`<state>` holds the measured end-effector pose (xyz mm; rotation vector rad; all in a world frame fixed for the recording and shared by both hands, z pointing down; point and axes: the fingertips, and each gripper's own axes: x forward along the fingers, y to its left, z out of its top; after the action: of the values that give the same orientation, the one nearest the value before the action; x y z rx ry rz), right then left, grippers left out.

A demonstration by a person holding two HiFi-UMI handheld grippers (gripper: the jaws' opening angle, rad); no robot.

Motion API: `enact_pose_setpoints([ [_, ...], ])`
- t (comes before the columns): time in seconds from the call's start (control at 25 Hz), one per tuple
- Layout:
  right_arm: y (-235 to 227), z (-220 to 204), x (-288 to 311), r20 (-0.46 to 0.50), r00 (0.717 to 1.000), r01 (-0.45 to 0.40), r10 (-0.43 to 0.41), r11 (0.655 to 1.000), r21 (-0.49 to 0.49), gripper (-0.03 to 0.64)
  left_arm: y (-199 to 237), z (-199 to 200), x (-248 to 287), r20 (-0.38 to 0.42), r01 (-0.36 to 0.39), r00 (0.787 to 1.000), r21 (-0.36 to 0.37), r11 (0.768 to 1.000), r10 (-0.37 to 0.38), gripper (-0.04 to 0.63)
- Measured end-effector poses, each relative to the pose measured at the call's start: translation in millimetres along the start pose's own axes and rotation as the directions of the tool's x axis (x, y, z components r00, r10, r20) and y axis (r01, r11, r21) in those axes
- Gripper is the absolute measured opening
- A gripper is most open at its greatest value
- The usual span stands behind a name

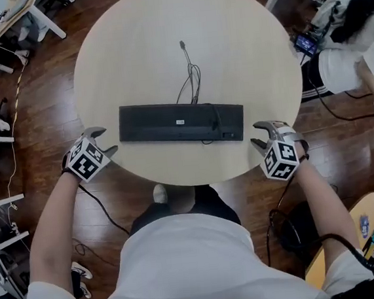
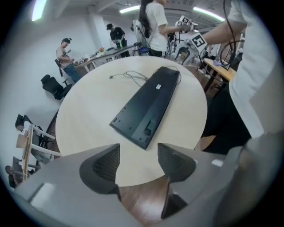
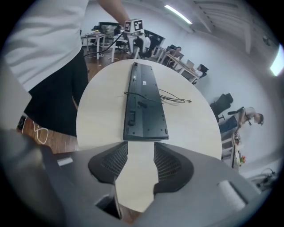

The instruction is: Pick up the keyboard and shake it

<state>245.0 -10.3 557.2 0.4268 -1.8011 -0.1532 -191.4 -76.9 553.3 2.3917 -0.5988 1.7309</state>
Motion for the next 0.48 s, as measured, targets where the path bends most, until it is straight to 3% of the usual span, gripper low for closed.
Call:
enact_pose_setpoints([
  [0.12,14,13,-16,0.014,0.998,0.051,-0.054,0.989,0.137,0.187,-19,15,-20,0.120,0.006,0.993,-0.002,1.000,-0.006,0.265],
  [0.2,29,23,-33,0.009,0.996,0.088,-0.093,0.969,0.232,0.187,-40,21,-39,0.182,0.015,0.983,0.039,0.999,-0.022,0.265],
  [0.32,66,41,-58,-0.029,0.992,0.122,-0.120,0.934,0.336,0.186,-81,17,-65,0.225,0.035,0.972,0.159,0.987,-0.070,0.265],
  [0.48,139,87,-84,-0.048,0.995,0.101,-0.089,0.905,0.414,0.186,-141,-7,-99,0.202,0.078,0.967,0.349,0.934,-0.156,0.264],
])
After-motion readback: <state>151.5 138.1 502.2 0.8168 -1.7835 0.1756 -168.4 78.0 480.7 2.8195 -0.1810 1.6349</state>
